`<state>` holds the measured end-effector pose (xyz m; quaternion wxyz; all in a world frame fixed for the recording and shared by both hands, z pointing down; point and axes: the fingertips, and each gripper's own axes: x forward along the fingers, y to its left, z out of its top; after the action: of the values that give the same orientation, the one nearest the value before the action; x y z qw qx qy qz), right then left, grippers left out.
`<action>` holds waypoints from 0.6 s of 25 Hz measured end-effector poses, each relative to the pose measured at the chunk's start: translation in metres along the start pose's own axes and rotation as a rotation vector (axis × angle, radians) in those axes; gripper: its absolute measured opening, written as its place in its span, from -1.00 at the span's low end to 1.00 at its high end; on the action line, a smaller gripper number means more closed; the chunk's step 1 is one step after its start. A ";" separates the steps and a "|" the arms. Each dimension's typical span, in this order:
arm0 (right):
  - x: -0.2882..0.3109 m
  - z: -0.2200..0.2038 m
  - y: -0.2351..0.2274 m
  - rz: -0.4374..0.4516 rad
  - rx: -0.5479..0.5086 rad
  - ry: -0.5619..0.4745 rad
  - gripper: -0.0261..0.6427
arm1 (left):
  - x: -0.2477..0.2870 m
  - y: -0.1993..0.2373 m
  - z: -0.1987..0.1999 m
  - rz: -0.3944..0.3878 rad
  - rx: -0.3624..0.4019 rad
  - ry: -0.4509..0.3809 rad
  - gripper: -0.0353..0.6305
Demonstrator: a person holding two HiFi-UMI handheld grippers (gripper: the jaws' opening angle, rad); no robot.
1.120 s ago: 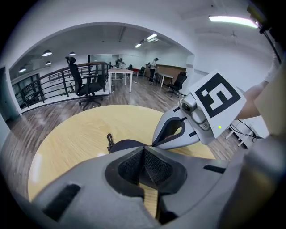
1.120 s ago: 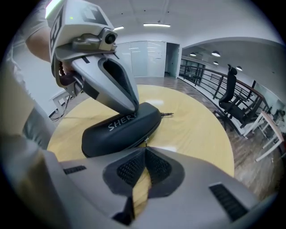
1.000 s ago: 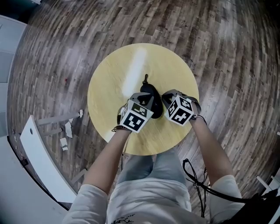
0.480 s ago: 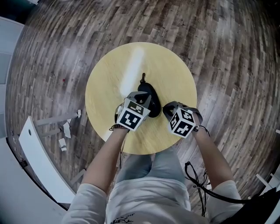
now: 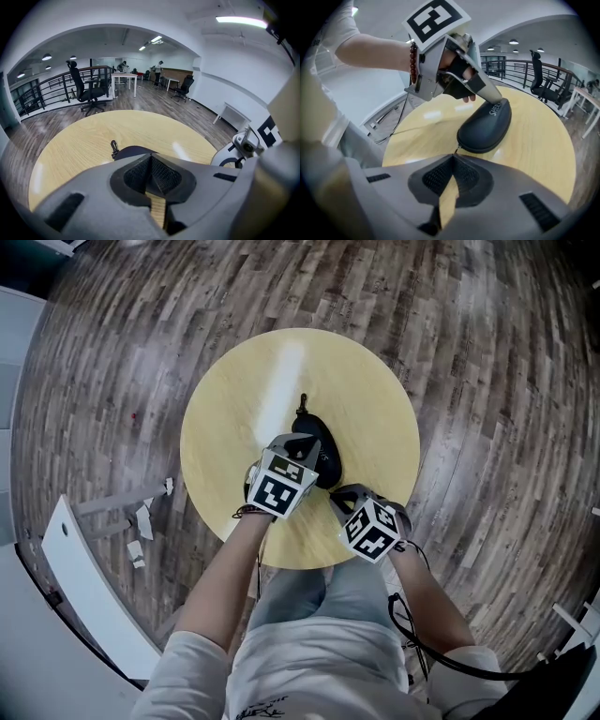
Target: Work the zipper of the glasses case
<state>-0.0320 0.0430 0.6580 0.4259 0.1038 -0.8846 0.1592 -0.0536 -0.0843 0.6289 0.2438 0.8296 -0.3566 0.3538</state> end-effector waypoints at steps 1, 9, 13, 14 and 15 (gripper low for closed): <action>0.003 0.003 0.002 -0.007 0.021 -0.006 -0.92 | -0.001 0.001 0.001 0.001 -0.001 -0.003 -0.88; 0.019 0.021 0.003 -0.083 0.230 -0.063 -0.92 | -0.001 0.003 0.003 -0.010 -0.012 -0.007 -0.88; 0.023 0.029 0.004 -0.115 0.332 -0.111 -0.92 | -0.002 0.004 0.002 -0.015 -0.022 -0.014 -0.88; 0.024 0.033 0.005 -0.116 0.344 -0.123 -0.92 | -0.002 0.004 0.002 -0.016 -0.023 -0.016 -0.88; 0.026 0.038 0.007 -0.112 0.343 -0.135 -0.92 | -0.002 0.004 0.002 -0.018 -0.024 -0.017 -0.88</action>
<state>-0.0776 0.0344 0.6548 0.3500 0.2342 -0.8639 0.2763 -0.0570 -0.0870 0.6268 0.2536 0.8328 -0.3555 0.3402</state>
